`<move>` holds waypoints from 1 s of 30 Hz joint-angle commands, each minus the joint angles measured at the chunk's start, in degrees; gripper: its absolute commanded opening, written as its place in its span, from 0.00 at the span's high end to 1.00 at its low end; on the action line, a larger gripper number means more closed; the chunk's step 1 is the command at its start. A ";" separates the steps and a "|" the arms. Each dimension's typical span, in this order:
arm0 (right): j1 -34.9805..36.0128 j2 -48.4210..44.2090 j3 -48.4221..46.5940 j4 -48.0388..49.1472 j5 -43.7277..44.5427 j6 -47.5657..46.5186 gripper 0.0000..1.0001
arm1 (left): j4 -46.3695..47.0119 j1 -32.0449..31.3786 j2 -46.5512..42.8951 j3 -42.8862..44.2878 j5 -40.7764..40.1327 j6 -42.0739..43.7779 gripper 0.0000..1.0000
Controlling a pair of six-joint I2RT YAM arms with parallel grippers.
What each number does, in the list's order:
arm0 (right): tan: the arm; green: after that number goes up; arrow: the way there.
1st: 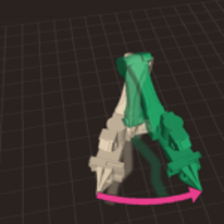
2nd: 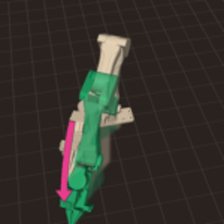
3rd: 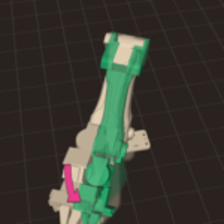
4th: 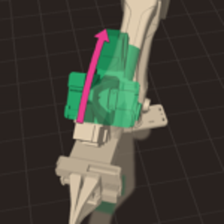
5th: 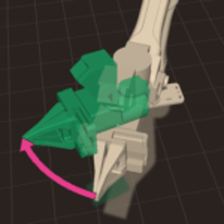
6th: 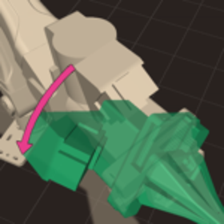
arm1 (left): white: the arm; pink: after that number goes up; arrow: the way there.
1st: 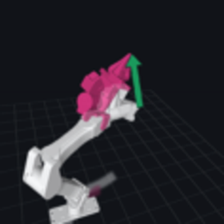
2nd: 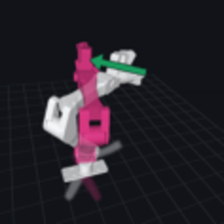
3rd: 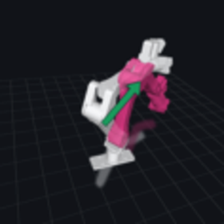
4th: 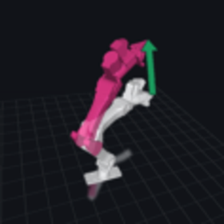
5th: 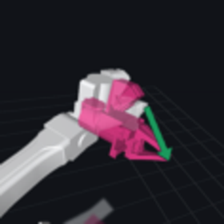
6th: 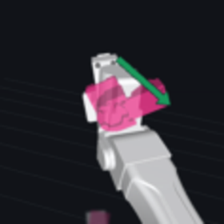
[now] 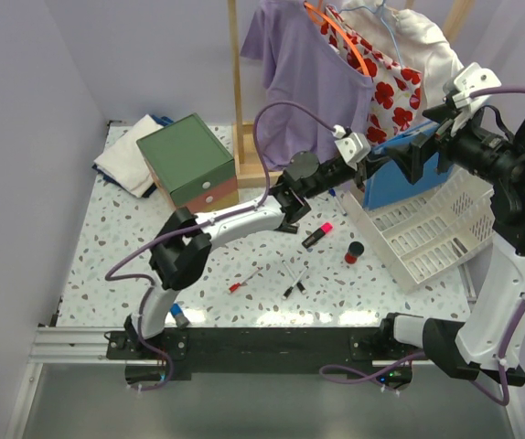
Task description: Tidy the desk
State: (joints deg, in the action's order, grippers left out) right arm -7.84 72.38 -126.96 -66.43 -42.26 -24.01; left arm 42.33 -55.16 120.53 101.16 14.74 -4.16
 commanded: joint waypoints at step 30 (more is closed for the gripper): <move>-0.16 -1.36 2.33 0.78 -6.26 1.51 0.01 | 3.90 -2.85 3.40 13.00 -7.45 -4.80 1.00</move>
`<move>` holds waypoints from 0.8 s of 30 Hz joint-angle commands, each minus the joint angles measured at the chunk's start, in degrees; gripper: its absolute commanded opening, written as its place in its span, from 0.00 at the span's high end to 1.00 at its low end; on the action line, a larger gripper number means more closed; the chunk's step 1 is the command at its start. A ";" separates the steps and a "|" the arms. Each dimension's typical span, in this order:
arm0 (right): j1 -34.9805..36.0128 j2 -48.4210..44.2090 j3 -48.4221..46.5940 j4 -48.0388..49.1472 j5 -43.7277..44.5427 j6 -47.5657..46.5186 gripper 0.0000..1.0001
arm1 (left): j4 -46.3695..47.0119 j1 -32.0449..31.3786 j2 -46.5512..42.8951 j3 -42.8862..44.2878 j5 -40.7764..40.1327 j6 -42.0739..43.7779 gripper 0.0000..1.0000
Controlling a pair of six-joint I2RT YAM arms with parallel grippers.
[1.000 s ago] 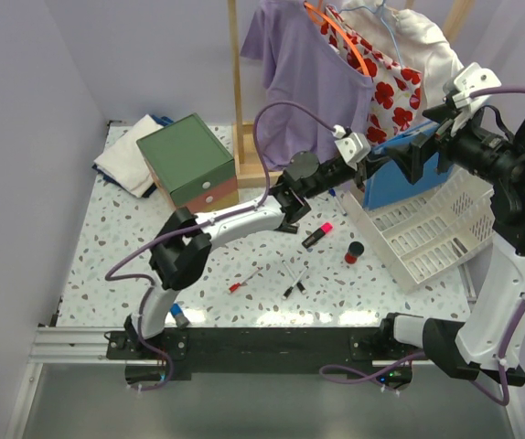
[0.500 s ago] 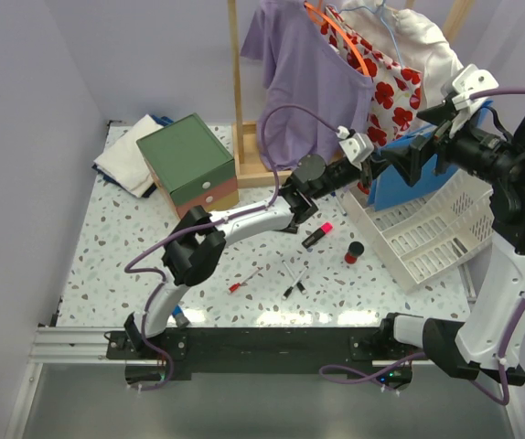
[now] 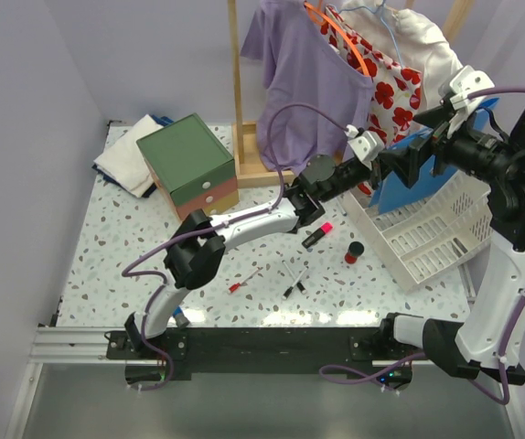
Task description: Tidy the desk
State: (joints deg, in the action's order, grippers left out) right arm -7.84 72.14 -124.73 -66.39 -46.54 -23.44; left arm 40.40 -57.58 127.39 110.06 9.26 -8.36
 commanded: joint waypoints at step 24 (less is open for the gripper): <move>-0.16 -1.91 1.41 0.74 -3.73 1.03 0.01 | 3.72 -1.13 0.92 7.18 -3.98 2.64 1.00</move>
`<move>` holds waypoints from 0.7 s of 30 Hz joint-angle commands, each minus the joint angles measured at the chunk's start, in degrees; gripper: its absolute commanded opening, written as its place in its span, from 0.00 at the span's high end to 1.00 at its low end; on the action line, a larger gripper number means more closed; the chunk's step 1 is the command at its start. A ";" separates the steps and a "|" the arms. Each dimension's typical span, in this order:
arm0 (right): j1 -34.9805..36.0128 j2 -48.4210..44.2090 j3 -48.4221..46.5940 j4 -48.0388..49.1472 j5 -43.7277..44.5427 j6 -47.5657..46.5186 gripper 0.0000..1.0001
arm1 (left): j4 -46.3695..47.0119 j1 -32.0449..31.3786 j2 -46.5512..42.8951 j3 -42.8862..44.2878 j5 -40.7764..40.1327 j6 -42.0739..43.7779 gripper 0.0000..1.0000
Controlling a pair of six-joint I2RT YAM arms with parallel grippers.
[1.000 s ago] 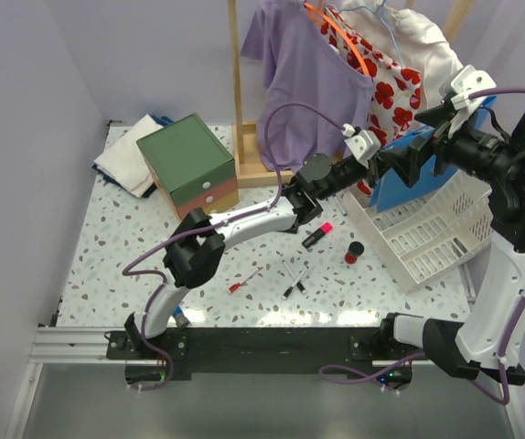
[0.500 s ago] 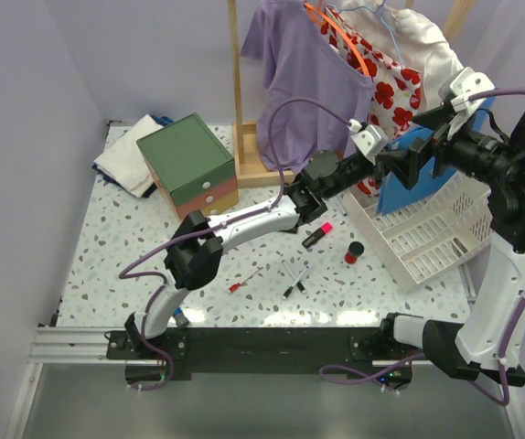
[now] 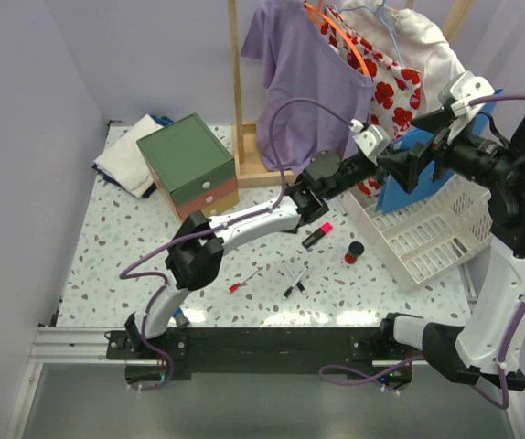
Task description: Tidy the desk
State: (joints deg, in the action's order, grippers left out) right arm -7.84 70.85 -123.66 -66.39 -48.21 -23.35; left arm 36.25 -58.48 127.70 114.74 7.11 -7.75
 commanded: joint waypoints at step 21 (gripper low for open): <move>-0.25 -2.03 2.72 0.91 -3.91 0.15 0.01 | 3.57 0.99 0.11 1.28 -1.32 0.81 0.28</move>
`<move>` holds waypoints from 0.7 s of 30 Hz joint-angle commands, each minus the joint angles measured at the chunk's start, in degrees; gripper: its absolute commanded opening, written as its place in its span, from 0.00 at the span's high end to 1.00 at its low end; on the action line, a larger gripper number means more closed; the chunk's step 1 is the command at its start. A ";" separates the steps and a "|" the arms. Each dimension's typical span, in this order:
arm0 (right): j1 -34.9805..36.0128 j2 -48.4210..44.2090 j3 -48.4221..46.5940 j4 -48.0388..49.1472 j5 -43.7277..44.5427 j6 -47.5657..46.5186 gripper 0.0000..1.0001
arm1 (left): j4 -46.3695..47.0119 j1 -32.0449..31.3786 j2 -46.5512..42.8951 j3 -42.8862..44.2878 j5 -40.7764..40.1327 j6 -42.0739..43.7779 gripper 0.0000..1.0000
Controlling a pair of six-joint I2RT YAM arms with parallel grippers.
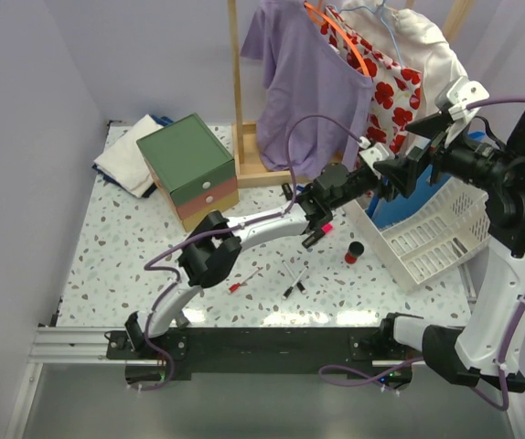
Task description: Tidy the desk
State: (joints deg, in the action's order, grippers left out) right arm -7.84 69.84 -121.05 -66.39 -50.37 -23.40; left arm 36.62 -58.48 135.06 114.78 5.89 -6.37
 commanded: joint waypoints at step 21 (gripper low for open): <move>1.85 -3.84 19.87 14.60 -14.24 6.95 0.01 | -26.23 11.28 -77.71 -63.51 -14.84 0.66 0.09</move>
State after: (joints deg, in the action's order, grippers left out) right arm -7.81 66.19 -108.97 -61.34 -61.21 -22.48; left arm 23.11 -47.59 66.26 59.22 -0.43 -6.20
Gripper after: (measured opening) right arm 0.986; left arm 0.900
